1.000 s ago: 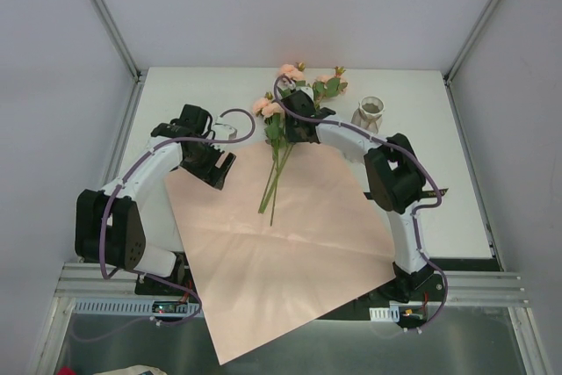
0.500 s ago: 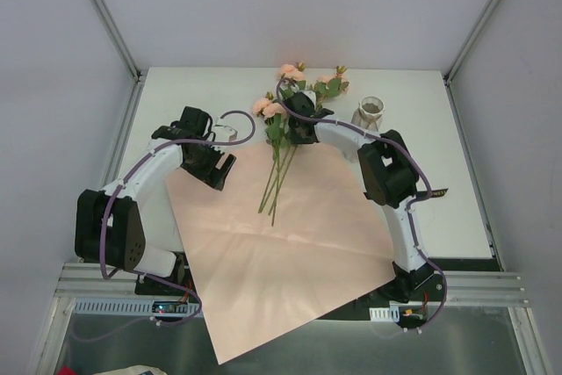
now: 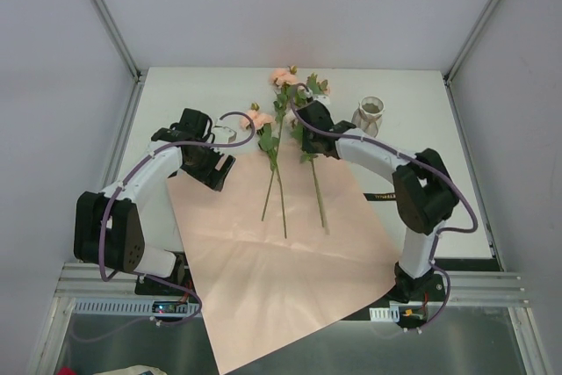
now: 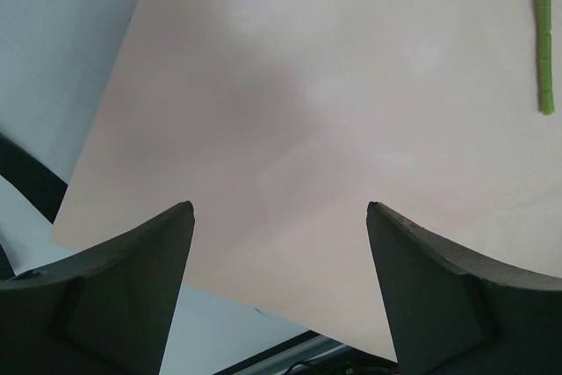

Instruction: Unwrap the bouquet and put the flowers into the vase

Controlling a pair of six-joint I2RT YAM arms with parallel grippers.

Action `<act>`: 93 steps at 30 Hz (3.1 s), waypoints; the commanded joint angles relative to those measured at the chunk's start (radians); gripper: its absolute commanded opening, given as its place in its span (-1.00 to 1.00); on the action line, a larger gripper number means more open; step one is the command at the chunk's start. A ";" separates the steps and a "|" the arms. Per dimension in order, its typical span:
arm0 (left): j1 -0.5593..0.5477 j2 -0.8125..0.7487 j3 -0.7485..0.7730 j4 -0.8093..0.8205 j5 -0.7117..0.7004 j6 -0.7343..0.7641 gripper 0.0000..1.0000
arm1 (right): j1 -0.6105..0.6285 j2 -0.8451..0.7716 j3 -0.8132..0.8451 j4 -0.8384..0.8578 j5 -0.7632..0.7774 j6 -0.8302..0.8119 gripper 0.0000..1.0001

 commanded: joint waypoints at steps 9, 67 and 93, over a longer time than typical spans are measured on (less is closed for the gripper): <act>0.007 -0.056 0.009 -0.004 -0.013 0.003 0.58 | 0.018 -0.083 -0.047 -0.023 0.034 -0.048 -0.25; 0.007 -0.049 -0.005 -0.004 -0.003 0.027 0.58 | 0.003 -0.023 -0.119 0.030 -0.087 -0.155 -0.41; 0.005 -0.047 0.004 -0.004 -0.001 0.024 0.57 | 0.007 -0.167 -0.220 0.127 -0.227 -0.185 -0.04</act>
